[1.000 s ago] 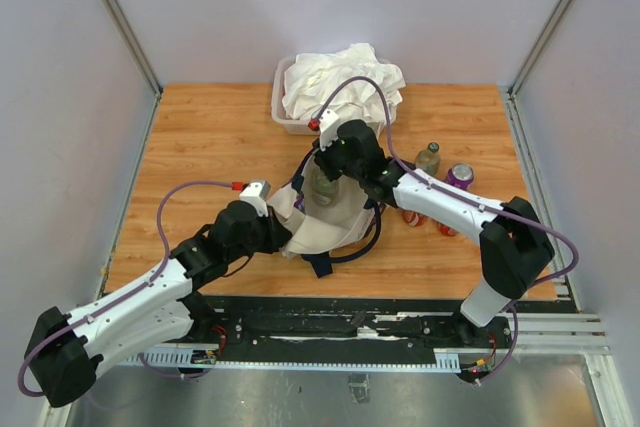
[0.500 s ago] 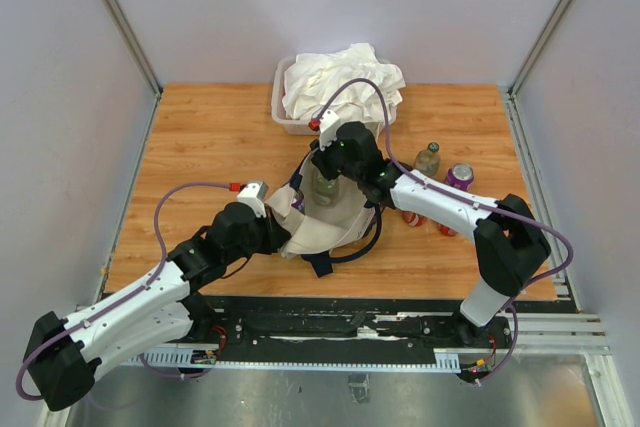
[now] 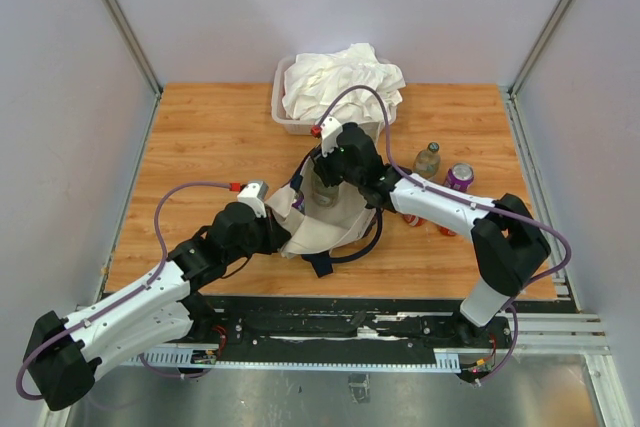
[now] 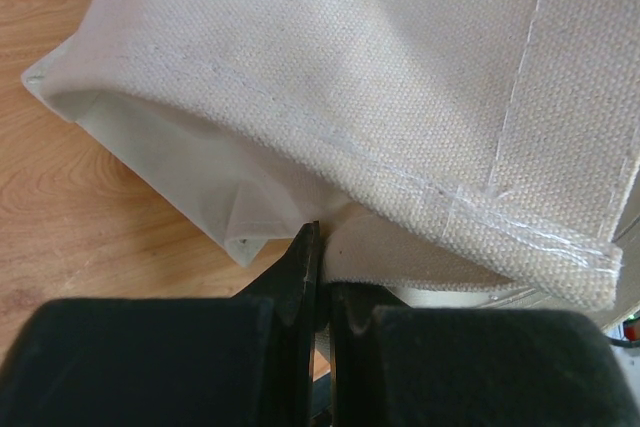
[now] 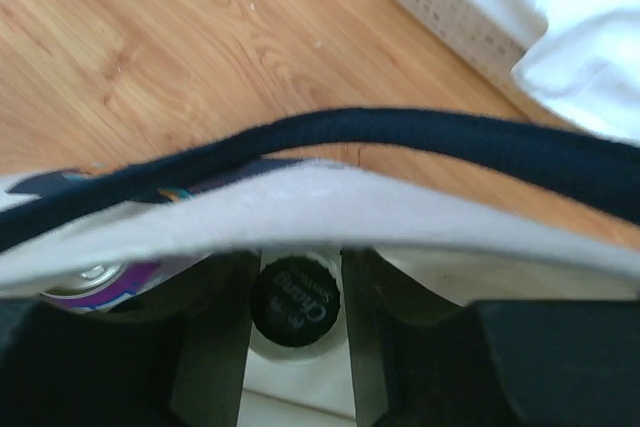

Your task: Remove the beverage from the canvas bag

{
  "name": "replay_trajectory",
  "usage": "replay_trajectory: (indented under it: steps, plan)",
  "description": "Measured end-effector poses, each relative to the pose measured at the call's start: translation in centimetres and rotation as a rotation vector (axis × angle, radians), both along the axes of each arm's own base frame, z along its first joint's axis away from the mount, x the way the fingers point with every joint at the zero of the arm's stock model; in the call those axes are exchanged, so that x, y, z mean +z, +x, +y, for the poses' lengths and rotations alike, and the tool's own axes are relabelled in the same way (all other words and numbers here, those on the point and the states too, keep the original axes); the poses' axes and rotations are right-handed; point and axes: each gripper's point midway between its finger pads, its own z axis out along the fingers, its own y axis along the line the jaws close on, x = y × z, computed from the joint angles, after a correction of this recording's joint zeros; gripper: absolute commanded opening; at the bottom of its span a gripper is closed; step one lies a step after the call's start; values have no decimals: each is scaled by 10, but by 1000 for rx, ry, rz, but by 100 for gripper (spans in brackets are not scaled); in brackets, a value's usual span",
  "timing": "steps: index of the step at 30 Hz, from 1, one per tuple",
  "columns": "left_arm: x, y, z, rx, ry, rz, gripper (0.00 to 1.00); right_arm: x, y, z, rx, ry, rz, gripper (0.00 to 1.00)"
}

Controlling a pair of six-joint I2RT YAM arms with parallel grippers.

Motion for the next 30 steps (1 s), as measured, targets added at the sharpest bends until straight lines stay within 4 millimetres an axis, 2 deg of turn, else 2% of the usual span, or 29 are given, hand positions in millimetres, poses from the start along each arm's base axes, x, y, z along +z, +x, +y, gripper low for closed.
replay_trajectory:
  steps: [3, 5, 8, 9, 10, 11, 25, 30]
  plan:
    - [0, 0, 0, 0, 0, 1, 2, -15, -5, -5, -4, -26, 30, 43]
    - [0, 0, 0, 0, 0, 2, 2, -16, -4, -5, -5, -28, 32, 39]
    - [0, 0, 0, 1, -2, 4, 2, -16, -4, -5, -6, -25, 30, 26]
    - [0, 0, 0, 2, -2, 4, 2, -15, -4, -4, -9, -17, 31, 19]
    - [0, 0, 0, 2, -2, 4, 2, -14, -3, -4, -10, -16, 29, 7]
    - [0, 0, 0, 2, -2, 4, 2, -14, -3, -4, -10, -16, 29, 1]
    - [-1, 0, 0, 4, -4, 6, 2, -9, -7, -9, -5, -32, 27, 1]
    - [-2, 0, 0, 4, -5, 5, 2, 8, -16, -18, 4, -42, 10, 1]
